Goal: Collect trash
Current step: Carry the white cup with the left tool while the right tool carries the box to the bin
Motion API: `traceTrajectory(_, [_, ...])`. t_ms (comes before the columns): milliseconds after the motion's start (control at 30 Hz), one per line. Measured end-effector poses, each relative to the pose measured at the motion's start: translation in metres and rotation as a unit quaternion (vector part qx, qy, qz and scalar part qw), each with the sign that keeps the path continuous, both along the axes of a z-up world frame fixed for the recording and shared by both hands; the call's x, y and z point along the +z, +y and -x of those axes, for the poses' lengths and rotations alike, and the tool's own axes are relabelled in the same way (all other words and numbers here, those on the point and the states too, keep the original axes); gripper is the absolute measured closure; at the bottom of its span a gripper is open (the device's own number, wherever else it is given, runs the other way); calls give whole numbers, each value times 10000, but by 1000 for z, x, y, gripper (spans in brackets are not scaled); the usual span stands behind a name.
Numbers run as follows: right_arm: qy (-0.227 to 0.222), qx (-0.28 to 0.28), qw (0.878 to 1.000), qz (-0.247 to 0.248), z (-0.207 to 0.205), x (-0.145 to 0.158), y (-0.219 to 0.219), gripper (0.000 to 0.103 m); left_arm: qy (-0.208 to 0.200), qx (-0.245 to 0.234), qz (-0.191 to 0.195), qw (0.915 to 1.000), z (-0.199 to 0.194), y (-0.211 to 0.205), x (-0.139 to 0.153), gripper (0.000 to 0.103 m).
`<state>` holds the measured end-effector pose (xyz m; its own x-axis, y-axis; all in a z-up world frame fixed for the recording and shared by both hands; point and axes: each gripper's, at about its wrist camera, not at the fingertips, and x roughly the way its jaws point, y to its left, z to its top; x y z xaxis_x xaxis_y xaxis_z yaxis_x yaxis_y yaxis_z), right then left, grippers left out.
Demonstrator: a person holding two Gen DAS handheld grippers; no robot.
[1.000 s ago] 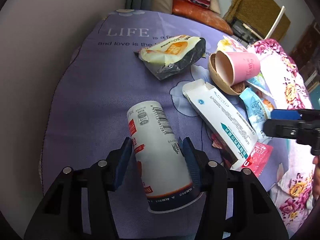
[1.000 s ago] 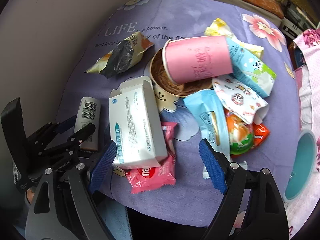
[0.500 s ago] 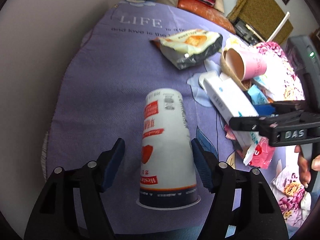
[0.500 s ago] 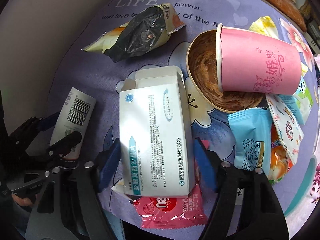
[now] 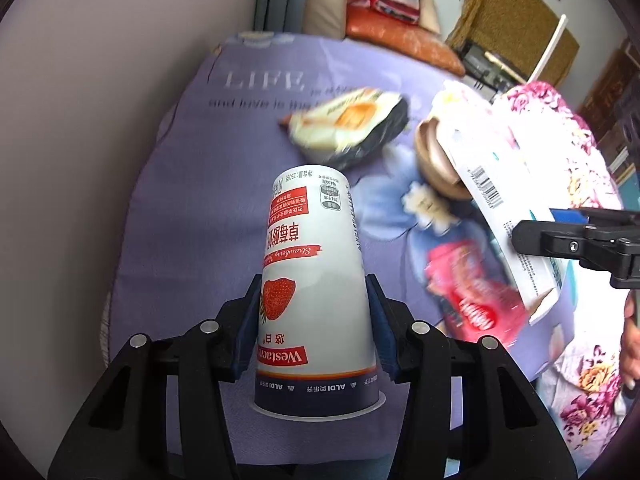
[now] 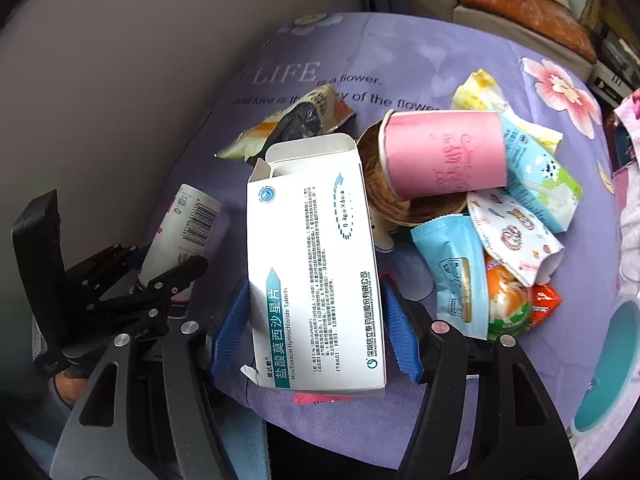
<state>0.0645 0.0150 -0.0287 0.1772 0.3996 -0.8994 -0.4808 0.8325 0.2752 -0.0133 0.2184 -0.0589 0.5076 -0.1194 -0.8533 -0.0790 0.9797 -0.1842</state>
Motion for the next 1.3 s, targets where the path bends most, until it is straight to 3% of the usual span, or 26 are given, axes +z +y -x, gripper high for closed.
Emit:
traceTrajectory(300, [-248, -790, 9959, -371, -6, 20, -68, 42, -325, -445, 102, 9984, -19, -49, 36, 53])
traceTrajectory(600, [-424, -1837, 9800, -642, -8, 27, -172, 42, -488, -1307, -16, 9902, -53, -143, 57, 53])
traceTrajectory(967, [-555, -2996, 9482, -895, 4, 18, -298, 42, -454, -2439, -25, 9687, -83, -286, 57, 53])
traceTrajectory(1300, [-500, -3698, 9233, -908, 17, -7, -396, 42, -176, -3143, -266, 9488, -97, -398, 35, 53])
